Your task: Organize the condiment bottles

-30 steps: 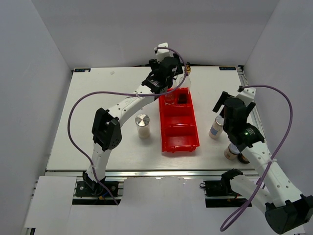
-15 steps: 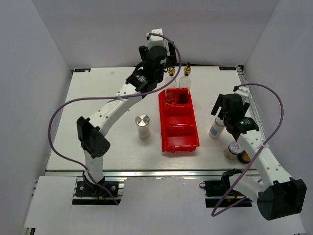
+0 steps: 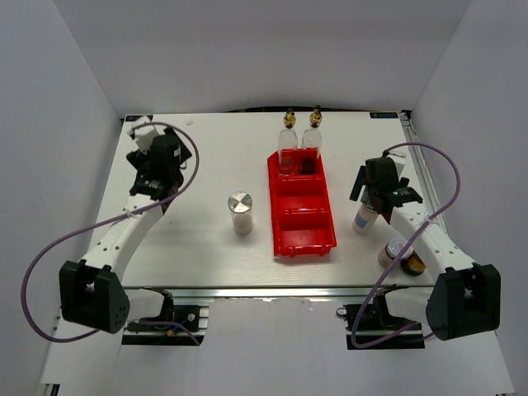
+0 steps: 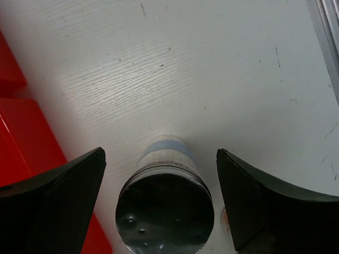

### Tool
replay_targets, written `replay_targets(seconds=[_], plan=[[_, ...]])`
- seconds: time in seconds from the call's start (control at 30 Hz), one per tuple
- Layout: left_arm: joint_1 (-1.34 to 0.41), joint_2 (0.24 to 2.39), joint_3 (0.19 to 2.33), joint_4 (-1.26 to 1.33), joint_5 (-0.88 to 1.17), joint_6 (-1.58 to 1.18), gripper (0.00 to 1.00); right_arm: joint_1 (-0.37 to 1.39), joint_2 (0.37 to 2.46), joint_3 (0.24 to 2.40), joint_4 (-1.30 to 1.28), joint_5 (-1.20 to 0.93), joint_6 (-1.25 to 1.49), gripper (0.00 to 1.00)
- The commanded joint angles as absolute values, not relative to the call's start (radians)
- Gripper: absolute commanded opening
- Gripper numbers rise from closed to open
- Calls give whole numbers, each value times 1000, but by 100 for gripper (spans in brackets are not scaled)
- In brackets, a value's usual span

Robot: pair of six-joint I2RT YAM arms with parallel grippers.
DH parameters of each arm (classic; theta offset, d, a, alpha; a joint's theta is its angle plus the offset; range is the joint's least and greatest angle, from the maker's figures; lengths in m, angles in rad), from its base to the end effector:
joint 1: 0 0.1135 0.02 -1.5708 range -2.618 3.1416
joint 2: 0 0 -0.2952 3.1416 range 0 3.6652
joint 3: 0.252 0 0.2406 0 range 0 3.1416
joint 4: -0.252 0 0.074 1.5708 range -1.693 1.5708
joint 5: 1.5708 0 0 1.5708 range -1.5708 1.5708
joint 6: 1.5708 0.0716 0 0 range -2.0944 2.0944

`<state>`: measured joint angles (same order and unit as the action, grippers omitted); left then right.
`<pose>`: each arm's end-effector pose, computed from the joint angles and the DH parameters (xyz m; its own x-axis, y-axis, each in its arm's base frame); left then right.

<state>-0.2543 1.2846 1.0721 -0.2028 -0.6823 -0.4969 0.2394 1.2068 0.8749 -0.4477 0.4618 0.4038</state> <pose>0.2975 -0.0307 0.3539 -0.1701 -0.3380 -0.9256 -0.5054 0.8363 -0.2125 0.2533 0.0290 0.2731 -0.5905 0.2180 -0.7771 0.3562 0.9344 -0.0086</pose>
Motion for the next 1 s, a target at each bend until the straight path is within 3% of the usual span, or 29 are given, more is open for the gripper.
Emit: replay_targets(seconds=[0.0, 0.03, 0.17, 0.4, 0.6, 0.8, 0.97], plan=[[-262, 1181, 944, -149, -640, -598, 98, 232, 1213, 904, -465, 491, 429, 89], [-262, 1161, 927, -146, -637, -604, 98, 232, 1210, 894, -460, 486, 430, 85], [-259, 1154, 928, -187, -640, -598, 98, 232, 1183, 916, -468, 469, 414, 41], [-259, 1134, 927, -198, -572, -581, 98, 238, 1109, 1103, -453, 425, 281, 8], [-259, 1114, 905, -173, -474, -554, 98, 350, 1137, 1250, -387, 258, 175, 4], [-259, 1111, 894, -164, -397, -543, 98, 532, 1279, 1328, -344, 241, 152, 4], [-259, 1097, 888, -173, -361, -543, 98, 558, 1370, 1321, -310, 245, 169, 3]])
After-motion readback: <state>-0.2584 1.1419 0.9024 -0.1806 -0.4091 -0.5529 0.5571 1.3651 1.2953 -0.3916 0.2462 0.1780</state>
